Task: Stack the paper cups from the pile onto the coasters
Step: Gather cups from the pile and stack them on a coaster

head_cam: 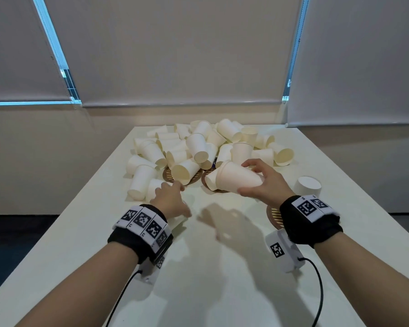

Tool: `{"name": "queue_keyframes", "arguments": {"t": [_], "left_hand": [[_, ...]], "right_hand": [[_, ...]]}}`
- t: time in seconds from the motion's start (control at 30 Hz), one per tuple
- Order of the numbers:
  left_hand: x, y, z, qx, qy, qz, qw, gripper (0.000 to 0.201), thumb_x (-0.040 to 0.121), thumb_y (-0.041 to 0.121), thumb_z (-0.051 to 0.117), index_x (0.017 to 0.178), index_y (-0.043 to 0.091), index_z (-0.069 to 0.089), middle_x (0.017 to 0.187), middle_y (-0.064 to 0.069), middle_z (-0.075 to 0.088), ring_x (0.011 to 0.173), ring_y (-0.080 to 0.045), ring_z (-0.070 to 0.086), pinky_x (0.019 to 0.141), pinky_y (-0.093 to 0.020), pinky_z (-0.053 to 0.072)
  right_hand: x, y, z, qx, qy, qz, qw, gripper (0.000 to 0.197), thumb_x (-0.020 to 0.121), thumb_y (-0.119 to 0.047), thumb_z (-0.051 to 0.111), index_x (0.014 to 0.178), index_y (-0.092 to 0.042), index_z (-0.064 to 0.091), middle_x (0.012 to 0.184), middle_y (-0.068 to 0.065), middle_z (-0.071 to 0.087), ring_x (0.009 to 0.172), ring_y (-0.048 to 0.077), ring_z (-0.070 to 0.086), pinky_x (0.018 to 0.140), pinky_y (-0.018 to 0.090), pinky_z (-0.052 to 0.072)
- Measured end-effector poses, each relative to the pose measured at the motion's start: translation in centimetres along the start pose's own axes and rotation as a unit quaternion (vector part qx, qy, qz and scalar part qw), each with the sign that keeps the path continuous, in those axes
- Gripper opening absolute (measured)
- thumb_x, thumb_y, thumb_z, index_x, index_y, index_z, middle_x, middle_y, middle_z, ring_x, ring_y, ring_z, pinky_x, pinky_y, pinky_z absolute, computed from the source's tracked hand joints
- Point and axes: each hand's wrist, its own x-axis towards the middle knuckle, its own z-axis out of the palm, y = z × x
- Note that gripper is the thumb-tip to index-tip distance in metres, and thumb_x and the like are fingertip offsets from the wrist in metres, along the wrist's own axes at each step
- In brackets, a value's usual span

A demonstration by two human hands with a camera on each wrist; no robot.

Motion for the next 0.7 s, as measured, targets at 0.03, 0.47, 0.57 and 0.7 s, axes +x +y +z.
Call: {"name": "queue_keyframes", "arguments": {"t": [0.03, 0.47, 0.57, 0.7], "left_hand": [[-0.2, -0.4, 0.2, 0.011, -0.023, -0.011, 1.0, 0.082, 0.068, 0.026, 0.082, 0.136, 0.019, 0.036, 0.132, -0.013, 0.04, 0.125, -0.03, 0.04, 0.102, -0.041, 0.041], [1.3, -2.0, 0.9, -0.49, 0.082, -0.125, 0.859, 0.068, 0.074, 0.046, 0.075, 0.12, 0.001, 0.053, 0.113, -0.013, 0.062, 0.098, -0.029, 0.065, 0.075, -0.037, 0.059], [1.0, -1.2, 0.8, -0.601, 0.047, -0.129, 0.788, 0.057, 0.087, 0.046, 0.061, 0.117, -0.001, 0.052, 0.1, -0.013, 0.063, 0.095, -0.031, 0.066, 0.072, -0.032, 0.058], [-0.4, 1.0, 1.0, -0.612, -0.055, -0.103, 0.782, 0.057, 0.093, 0.055, 0.044, 0.116, 0.003, 0.051, 0.096, -0.015, 0.063, 0.088, -0.029, 0.066, 0.076, -0.037, 0.057]], "right_hand": [[-0.1, 0.2, 0.1, 0.005, -0.006, 0.002, 1.0, 0.058, 0.058, -0.021, 0.078, 0.109, -0.033, 0.053, 0.102, -0.003, 0.05, 0.094, 0.023, 0.054, 0.068, 0.027, 0.049], [-1.3, 1.2, 2.0, -0.004, -0.079, -0.004, 0.997, 0.053, 0.066, -0.009, 0.079, 0.106, -0.03, 0.053, 0.104, -0.002, 0.05, 0.093, 0.018, 0.052, 0.064, 0.019, 0.049], [-1.2, 0.9, 3.1, -0.041, -0.067, -0.026, 0.997, 0.056, 0.065, -0.015, 0.08, 0.11, -0.03, 0.051, 0.11, 0.001, 0.049, 0.097, 0.018, 0.05, 0.069, 0.021, 0.043], [-1.0, 0.6, 4.3, -0.071, -0.043, -0.051, 0.995, 0.063, 0.066, -0.018, 0.08, 0.122, -0.027, 0.05, 0.109, 0.001, 0.043, 0.099, 0.016, 0.044, 0.081, 0.024, 0.035]]}}
